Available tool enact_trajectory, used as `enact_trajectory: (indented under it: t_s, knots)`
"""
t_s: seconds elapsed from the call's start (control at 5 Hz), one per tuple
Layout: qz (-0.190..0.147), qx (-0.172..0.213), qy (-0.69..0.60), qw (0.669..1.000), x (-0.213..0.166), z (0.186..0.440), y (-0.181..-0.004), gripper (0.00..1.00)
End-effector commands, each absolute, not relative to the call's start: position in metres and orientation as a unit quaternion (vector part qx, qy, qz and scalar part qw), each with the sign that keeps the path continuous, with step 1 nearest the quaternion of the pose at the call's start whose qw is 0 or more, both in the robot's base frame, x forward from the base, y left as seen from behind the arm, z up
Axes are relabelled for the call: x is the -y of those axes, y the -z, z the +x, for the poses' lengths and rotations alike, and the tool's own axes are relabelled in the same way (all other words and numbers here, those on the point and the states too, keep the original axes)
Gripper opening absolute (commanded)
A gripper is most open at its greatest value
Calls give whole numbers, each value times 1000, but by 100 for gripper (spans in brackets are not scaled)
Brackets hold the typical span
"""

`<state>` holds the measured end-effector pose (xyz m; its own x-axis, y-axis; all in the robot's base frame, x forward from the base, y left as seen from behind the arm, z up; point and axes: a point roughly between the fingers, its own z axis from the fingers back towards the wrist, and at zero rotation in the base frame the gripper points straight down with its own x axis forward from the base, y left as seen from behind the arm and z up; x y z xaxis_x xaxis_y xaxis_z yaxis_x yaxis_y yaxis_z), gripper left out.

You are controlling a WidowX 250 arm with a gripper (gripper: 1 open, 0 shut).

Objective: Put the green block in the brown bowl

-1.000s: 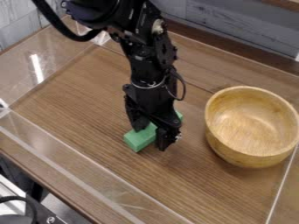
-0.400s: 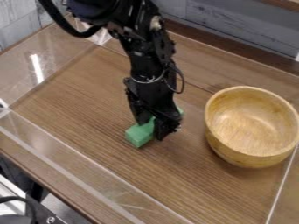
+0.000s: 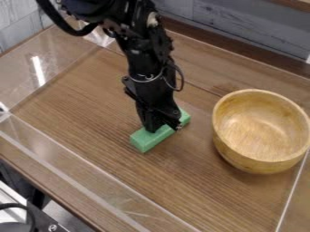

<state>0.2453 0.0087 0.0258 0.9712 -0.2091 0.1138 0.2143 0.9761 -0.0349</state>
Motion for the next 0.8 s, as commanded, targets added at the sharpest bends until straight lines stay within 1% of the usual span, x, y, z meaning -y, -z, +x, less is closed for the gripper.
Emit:
enact_trajectory:
  t_s: [0.0,0.4,0.6]
  knots:
    - [-35,19,98,994,-6,233,-16,0]
    - [-47,-4,86,995,-1,226,-19,0]
    - [-50,-12,78,996,-4,224,-25,0]
